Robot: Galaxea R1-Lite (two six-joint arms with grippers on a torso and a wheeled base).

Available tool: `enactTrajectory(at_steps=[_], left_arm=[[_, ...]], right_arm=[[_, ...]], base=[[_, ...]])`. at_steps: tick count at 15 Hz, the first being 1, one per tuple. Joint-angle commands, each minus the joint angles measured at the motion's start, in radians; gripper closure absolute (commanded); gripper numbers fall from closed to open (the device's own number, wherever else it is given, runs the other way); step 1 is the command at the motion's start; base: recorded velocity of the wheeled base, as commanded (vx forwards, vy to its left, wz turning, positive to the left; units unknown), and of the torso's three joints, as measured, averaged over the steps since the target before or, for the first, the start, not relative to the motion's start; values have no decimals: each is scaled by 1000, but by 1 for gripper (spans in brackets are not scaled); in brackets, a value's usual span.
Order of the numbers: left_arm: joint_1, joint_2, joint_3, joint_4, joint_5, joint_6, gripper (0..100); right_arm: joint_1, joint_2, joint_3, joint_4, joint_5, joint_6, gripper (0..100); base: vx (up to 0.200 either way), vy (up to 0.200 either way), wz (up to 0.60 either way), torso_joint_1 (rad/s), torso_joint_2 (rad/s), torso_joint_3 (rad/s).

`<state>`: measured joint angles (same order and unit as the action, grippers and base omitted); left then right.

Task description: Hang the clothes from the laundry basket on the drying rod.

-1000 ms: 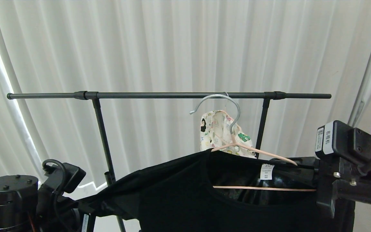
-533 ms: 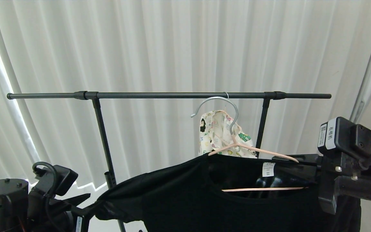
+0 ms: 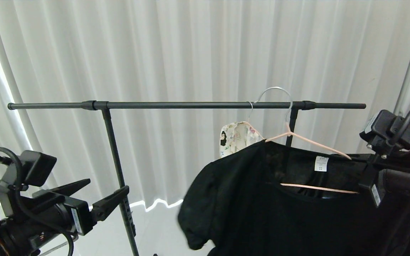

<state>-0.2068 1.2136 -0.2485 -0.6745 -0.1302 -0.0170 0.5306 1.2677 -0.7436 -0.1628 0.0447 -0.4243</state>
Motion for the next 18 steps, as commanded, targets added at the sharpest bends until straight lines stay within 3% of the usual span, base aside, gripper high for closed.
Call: enactTrajectory(at_steps=[1,4,7,11,18], left_arm=[[-2,-6,-31,3,1,31,0],[3,30,-11,3,27,236,0],[0,29,28,1,31,339,0],[1,30,34,1,123,376,0],[1,32,25,3,133,376,0]], right_arm=[[-26,-1,-2,-1,-34,53,100],[-23,-11,0,-1,-88,127,100],[-23,-14,0,0,-91,128,100],[-21,2,1,0,-92,130,100],[-21,19,0,-1,-97,144,100]], base=[[0,0,0,0,0,0],[0,0,0,0,0,0],[0,0,0,0,0,0],[0,0,0,0,0,0],[0,200,0,4,6,2]])
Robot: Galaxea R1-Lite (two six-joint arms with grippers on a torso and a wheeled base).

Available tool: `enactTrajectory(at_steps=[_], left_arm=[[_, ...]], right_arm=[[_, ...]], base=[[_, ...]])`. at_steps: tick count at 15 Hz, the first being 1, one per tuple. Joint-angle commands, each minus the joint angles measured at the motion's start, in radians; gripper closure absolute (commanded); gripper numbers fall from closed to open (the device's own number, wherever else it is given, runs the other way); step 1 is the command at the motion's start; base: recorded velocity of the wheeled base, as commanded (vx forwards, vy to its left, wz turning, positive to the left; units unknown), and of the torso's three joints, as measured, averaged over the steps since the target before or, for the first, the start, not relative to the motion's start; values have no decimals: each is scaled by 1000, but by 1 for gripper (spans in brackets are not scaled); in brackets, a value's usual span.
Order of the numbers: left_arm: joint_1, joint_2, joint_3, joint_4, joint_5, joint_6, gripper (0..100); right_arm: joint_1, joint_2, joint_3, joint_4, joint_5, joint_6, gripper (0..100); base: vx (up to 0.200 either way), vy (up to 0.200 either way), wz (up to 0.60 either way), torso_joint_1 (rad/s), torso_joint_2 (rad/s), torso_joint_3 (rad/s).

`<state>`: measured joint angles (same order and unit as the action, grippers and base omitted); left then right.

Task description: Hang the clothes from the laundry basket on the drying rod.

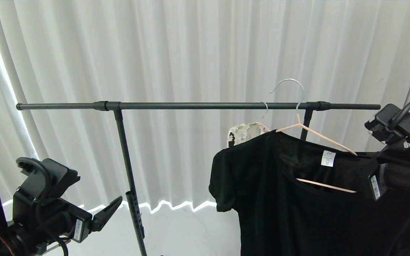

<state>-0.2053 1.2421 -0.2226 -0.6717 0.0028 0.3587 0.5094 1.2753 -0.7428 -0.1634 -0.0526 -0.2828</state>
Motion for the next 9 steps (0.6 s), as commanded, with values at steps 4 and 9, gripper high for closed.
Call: enactTrajectory(at_steps=[4,9], left_arm=[[-13,-3,2,-2,-1,0,0],[-19,-16,-4,-3,2,74,0]], right_arm=[[1,119,-4,-150,-125,94,100],[12,256,-7,-265,-306,106,100]], base=[[0,100,0,2,2,0],[0,0,0,0,0,0]])
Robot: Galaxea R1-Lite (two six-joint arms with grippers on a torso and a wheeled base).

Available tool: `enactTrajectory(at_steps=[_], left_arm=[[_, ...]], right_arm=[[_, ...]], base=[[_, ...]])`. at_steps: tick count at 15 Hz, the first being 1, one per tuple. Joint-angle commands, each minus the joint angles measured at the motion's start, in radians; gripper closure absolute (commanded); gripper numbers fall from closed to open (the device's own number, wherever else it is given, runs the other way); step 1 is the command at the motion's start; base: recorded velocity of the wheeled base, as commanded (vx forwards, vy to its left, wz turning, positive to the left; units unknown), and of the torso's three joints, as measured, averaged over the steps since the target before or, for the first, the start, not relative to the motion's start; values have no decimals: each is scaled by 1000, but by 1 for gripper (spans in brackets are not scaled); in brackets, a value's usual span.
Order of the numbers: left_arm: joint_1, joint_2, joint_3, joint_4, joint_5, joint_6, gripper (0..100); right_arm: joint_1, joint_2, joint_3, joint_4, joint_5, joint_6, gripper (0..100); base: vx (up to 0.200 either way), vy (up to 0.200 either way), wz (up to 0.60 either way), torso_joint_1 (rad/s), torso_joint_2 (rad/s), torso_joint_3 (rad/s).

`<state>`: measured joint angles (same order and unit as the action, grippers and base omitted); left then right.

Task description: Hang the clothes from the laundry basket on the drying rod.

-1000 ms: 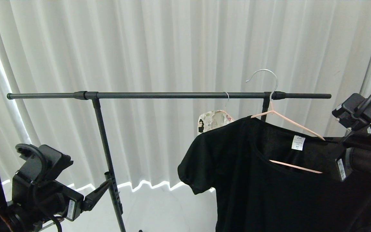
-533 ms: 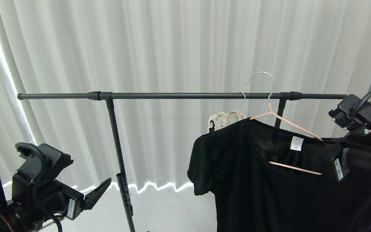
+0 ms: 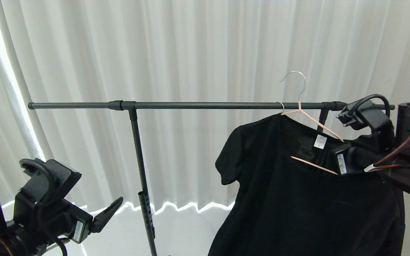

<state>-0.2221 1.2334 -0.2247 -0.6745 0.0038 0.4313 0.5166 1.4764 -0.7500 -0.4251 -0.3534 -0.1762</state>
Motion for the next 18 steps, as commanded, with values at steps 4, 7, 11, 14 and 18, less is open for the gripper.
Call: enactTrajectory(at_steps=[4,7,11,14,18], left_arm=[[-8,-11,-10,0,1,7,0],[-10,-12,-21,0,1,-28,0],[-16,-11,-21,0,-1,-26,0],[-39,-11,-16,0,-1,-28,0],[-48,-12,-15,0,-2,-28,0]], right_arm=[[77,150,-2,-72,-107,35,100],[106,220,-9,-170,-168,44,100],[134,237,-25,-172,-194,43,100],[164,251,-23,-179,-239,57,100],[177,266,-23,-179,-251,58,100]], base=[[0,0,0,0,0,0],[133,0,0,5,-2,0],[200,0,0,1,0,0],[200,0,0,4,-1,2],[150,0,0,4,2,1]])
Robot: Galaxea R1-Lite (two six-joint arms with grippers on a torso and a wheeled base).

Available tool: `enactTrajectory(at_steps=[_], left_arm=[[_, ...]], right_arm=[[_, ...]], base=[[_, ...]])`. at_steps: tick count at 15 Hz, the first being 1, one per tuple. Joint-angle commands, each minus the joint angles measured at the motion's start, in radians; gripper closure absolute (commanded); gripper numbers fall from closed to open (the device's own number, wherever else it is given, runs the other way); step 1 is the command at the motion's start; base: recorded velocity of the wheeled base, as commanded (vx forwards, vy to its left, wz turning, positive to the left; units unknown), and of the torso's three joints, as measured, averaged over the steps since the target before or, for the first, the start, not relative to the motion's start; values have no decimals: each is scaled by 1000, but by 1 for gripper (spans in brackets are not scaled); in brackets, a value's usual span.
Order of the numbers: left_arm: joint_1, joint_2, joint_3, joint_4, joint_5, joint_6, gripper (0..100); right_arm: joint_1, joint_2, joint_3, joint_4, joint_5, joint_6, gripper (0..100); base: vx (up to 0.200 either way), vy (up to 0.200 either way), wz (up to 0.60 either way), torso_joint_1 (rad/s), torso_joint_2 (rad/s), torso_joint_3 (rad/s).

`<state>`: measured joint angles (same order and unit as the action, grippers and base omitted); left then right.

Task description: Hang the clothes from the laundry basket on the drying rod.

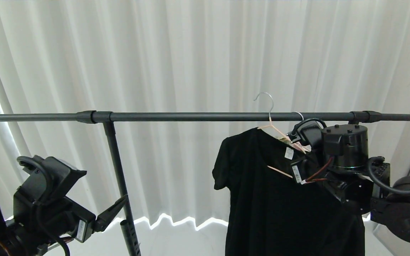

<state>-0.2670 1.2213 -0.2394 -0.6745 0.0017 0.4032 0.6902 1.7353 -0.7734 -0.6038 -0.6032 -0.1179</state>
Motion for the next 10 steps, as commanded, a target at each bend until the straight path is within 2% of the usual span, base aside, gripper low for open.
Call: enactTrajectory(at_steps=[1,10], left_arm=[[-9,0,2,0,0,0,0],[-60,0,3,0,0,8,0]], right_arm=[[5,10,0,-1,-1,0,100],[18,78,0,-1,-3,-2,100]], base=[[0,0,0,0,0,0],[0,0,0,0,0,0]])
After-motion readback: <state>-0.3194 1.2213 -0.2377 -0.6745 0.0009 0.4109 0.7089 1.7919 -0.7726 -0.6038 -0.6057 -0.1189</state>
